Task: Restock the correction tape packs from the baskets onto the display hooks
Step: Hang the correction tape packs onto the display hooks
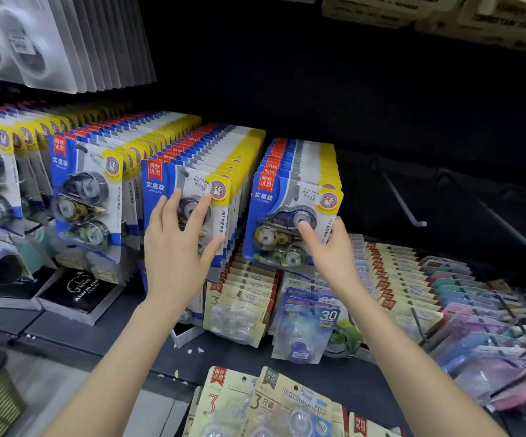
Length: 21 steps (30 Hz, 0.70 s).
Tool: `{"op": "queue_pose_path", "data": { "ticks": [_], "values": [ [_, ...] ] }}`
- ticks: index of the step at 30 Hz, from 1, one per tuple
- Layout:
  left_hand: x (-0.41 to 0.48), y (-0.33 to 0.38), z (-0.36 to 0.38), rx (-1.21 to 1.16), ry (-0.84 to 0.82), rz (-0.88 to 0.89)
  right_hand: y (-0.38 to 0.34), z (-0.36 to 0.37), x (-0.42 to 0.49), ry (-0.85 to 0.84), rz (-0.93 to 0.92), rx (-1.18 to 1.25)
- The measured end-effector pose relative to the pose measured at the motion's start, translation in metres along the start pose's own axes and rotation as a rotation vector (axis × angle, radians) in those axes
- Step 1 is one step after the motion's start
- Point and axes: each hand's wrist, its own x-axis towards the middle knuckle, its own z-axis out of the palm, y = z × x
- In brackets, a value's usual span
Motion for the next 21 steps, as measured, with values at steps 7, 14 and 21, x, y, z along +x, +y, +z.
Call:
{"op": "queue_pose_path", "data": {
  "ticks": [7,14,21],
  "values": [
    [0.001,0.001,0.0,0.016,0.007,-0.006,0.004,0.007,0.009,0.155,0.057,-0.277],
    [0.001,-0.002,-0.003,0.03,-0.014,0.028,-0.002,-0.009,-0.007,0.219,0.117,-0.44],
    [-0.021,0.0,-0.012,0.029,0.134,0.106,0.029,-0.052,-0.085,0.031,0.055,-0.338]
  ]
}}
